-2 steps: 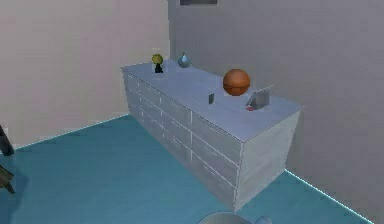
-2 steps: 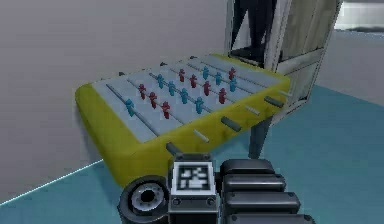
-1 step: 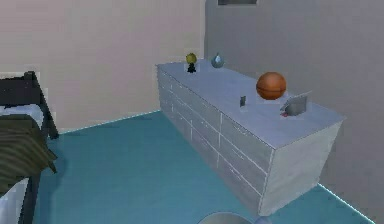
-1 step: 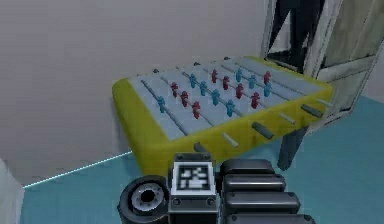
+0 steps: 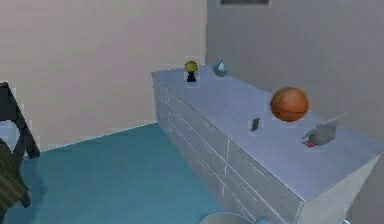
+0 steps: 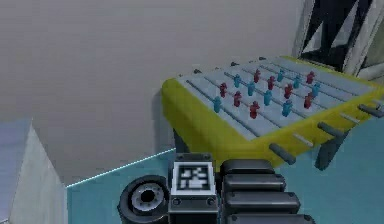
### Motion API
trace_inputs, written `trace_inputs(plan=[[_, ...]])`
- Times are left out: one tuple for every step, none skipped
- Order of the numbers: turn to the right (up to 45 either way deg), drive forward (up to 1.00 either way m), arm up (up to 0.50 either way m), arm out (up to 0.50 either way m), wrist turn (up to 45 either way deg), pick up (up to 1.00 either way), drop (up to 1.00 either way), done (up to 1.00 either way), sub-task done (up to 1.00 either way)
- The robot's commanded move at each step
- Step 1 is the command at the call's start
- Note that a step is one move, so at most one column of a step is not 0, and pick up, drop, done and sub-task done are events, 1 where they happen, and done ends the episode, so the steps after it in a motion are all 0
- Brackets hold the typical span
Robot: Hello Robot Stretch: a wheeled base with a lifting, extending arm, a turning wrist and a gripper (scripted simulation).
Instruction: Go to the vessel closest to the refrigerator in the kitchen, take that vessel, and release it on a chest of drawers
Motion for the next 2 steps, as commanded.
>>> trace_inputs(plan=[[-18.0,0.0,0.0,0.0,0.0,0.0,0.0,0.0,0.0],[0.0,1.0,0.0,0.0,0.0,0.0,0.0,0.0,0.0]])
